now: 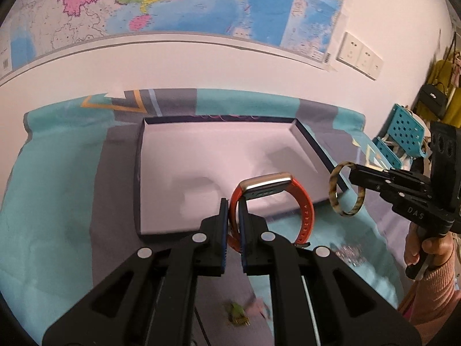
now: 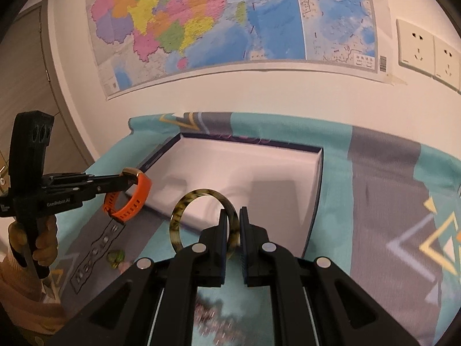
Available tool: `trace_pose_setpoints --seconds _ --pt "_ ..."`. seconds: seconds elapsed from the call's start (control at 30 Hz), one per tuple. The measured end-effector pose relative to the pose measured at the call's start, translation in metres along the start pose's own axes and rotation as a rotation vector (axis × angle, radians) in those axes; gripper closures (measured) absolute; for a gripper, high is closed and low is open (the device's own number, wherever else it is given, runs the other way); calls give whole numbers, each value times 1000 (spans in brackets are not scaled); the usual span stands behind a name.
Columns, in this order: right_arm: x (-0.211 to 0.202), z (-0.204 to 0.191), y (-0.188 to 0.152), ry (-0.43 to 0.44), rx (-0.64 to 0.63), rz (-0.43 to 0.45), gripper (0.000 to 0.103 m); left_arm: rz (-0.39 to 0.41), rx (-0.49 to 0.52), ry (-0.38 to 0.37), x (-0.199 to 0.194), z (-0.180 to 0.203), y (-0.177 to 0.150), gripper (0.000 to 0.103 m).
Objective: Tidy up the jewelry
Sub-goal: 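Carry the watch band and bangle into the box with both tools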
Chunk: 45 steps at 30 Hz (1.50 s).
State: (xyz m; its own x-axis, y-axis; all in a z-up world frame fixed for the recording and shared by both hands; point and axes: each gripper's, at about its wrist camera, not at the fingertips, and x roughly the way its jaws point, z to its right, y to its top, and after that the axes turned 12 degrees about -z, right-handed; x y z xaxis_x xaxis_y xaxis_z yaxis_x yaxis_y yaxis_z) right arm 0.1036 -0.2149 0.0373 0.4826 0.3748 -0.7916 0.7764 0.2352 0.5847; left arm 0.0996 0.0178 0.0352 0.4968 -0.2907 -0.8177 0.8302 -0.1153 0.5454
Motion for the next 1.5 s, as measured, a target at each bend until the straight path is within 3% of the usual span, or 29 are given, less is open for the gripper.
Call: trace_pose_setpoints --seconds 0.57,0.87,1.5 --pt "62 18 72 -52 -3 -68 96 -11 -4 40 42 -19 57 96" --pt "102 25 100 -80 13 -142 96 -68 -16 84 81 -32 88 96" --pt "148 38 120 -110 59 -255 96 -188 -80 85 132 -47 119 96"
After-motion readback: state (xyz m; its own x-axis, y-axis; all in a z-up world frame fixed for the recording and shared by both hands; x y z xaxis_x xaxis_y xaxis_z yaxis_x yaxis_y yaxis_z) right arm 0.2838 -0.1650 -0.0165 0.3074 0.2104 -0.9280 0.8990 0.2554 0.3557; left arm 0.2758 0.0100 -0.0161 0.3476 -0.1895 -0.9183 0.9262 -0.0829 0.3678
